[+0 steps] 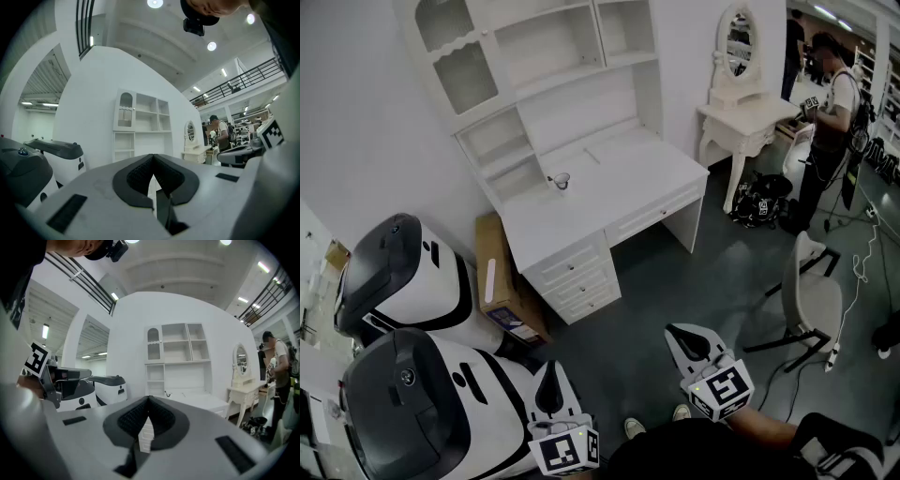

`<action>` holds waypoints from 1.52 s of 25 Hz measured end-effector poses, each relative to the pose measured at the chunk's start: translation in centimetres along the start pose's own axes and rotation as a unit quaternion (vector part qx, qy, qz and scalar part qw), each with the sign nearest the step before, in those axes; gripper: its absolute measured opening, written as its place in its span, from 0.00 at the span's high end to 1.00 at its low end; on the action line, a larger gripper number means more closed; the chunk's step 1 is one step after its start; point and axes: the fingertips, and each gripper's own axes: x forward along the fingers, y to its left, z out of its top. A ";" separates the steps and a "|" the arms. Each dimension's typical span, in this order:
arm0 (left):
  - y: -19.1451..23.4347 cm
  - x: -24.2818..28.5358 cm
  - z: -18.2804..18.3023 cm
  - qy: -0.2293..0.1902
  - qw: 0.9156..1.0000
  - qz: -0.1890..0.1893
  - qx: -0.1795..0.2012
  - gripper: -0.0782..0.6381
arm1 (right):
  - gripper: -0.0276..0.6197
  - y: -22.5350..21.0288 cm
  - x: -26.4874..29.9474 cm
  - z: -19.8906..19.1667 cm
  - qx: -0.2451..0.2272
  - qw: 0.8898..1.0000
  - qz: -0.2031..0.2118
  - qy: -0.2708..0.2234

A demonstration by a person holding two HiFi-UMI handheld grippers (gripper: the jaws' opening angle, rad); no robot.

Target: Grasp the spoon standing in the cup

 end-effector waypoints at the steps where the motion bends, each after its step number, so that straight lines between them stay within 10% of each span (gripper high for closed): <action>1: 0.1 0.1 0.0 0.001 1.000 -0.001 0.000 0.88 | 0.86 0.1 0.1 -0.1 0.000 1.000 0.001 0.001; 20: 4.7 -1.4 -2.6 0.020 1.000 -0.007 -0.009 0.88 | 0.86 5.9 1.7 0.8 -0.078 0.995 -0.007 -0.054; 38: 6.9 3.1 -6.0 0.055 0.998 -0.034 0.006 0.88 | 0.86 7.1 8.2 -1.9 -0.035 0.999 0.006 -0.013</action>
